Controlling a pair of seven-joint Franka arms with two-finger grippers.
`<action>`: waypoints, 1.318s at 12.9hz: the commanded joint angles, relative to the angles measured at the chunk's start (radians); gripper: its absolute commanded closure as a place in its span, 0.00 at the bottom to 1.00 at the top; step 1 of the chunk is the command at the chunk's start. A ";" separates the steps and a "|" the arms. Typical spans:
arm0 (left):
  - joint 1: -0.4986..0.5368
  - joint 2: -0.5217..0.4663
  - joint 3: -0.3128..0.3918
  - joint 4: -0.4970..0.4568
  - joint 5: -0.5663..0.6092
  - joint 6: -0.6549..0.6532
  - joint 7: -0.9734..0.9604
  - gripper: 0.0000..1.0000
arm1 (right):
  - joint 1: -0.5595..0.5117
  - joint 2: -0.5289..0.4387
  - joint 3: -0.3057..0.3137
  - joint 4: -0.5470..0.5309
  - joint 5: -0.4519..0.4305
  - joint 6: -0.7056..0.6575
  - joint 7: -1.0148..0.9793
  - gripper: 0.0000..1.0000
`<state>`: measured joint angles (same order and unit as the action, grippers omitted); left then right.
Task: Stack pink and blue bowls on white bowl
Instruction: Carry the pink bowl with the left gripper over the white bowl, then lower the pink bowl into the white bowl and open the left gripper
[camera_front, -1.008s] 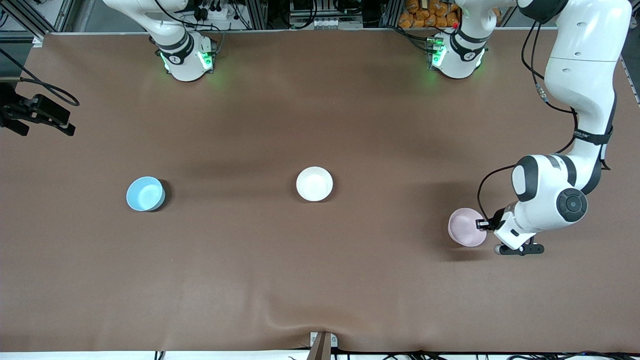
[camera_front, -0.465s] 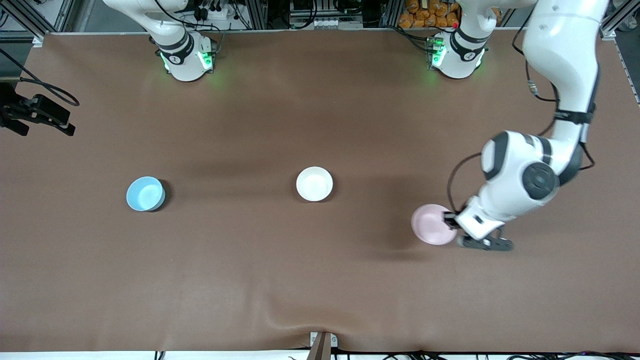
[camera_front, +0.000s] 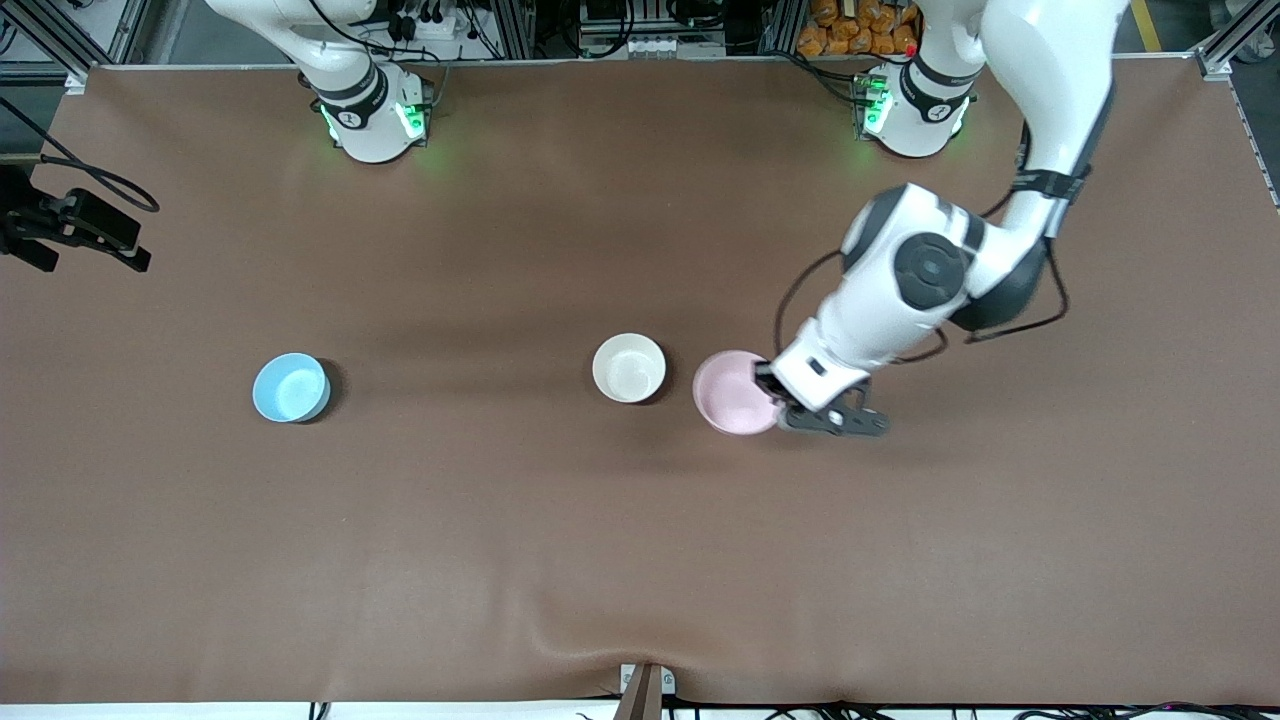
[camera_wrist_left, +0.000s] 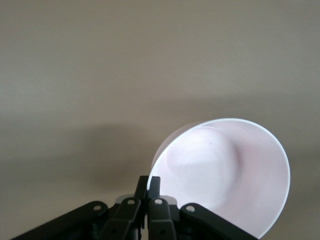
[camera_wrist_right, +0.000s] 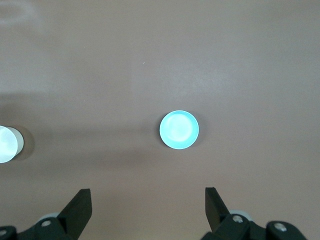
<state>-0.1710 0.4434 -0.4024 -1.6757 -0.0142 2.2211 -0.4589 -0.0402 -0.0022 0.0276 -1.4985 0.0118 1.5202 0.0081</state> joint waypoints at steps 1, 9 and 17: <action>-0.080 0.036 -0.010 0.054 0.011 -0.008 -0.104 1.00 | -0.007 0.011 0.006 0.023 0.000 -0.008 0.003 0.00; -0.274 0.256 0.086 0.231 0.106 0.025 -0.270 1.00 | -0.009 0.011 0.006 0.021 0.000 -0.012 0.004 0.00; -0.297 0.282 0.086 0.169 0.102 0.043 -0.293 1.00 | -0.009 0.011 0.006 0.023 0.000 -0.012 0.004 0.00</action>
<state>-0.4590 0.7205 -0.3238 -1.5080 0.0656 2.2516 -0.7180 -0.0402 -0.0010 0.0278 -1.4984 0.0118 1.5194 0.0081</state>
